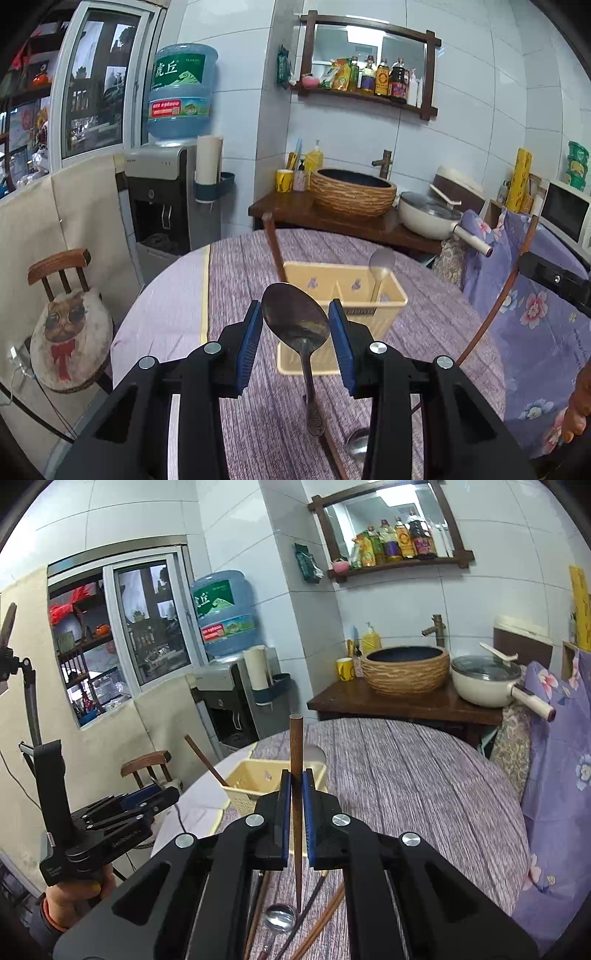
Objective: Organize utensils
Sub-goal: 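Lower the spoon and chopstick into the cream holder with both tools, then open both tools and release the spoon and chopstick into the holder, then move both tools back over the remaining utensils on the table, then grasp a black chopstick with the left tool while the right tool grasps a wooden chopstick, then lift both chopsticks with both tools toward the cream holder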
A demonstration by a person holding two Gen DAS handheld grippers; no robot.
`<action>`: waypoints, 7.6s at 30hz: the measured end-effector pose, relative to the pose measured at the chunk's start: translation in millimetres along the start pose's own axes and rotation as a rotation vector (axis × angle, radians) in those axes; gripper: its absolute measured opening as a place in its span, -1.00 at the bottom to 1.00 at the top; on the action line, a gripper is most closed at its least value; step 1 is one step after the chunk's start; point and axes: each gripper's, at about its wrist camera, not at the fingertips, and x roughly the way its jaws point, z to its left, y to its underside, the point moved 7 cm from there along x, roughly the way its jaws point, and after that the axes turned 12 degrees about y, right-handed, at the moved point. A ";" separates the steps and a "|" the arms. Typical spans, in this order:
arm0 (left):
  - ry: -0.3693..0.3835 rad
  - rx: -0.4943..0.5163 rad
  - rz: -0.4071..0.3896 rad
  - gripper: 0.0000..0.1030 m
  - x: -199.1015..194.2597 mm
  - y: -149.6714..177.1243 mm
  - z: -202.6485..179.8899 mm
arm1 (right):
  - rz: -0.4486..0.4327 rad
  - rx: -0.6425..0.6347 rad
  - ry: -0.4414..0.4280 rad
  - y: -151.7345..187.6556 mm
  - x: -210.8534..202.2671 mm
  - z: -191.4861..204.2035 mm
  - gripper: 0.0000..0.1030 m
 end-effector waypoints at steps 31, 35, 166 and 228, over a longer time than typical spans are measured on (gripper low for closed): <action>-0.096 0.019 -0.067 -0.28 90.6 -37.2 -1.0 | -0.011 -0.003 0.095 -34.3 114.8 24.1 -0.86; -0.090 0.033 -0.036 -0.28 98.8 -24.8 -1.7 | 0.005 -0.008 0.092 -21.7 121.0 24.5 -0.86; -0.159 -0.163 0.362 -0.03 72.1 168.6 43.8 | 0.506 0.070 0.365 208.9 146.0 -90.4 -0.20; -0.053 -0.206 0.296 -0.84 79.0 120.1 26.7 | 0.374 0.254 0.058 146.4 124.0 -64.9 -0.85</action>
